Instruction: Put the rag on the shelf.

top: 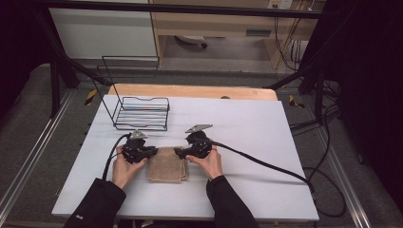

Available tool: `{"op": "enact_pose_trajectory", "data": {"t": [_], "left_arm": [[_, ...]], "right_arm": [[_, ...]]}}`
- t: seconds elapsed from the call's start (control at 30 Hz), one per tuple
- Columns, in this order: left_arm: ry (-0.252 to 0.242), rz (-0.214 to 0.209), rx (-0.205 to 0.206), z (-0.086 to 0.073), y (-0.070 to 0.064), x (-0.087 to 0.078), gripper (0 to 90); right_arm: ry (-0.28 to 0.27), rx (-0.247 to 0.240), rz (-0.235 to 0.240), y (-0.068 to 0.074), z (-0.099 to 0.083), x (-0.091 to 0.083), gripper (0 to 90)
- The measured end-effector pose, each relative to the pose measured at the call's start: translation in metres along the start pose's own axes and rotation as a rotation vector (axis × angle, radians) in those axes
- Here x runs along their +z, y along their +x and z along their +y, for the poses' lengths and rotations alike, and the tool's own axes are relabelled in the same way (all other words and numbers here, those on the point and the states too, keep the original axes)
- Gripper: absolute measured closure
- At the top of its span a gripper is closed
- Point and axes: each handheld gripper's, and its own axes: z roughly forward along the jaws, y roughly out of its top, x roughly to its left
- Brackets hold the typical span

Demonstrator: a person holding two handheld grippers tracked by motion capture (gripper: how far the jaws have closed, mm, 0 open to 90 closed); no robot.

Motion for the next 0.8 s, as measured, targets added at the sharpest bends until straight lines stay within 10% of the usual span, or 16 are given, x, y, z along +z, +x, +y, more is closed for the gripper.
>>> {"op": "enact_pose_trajectory", "data": {"t": [0.8], "left_arm": [[-0.002, 0.007, 0.014, 0.000, 0.000, 0.000, 77.4]], "right_arm": [[0.083, 0.078, 0.030, 0.001, -0.004, 0.012, 65.4]]}}
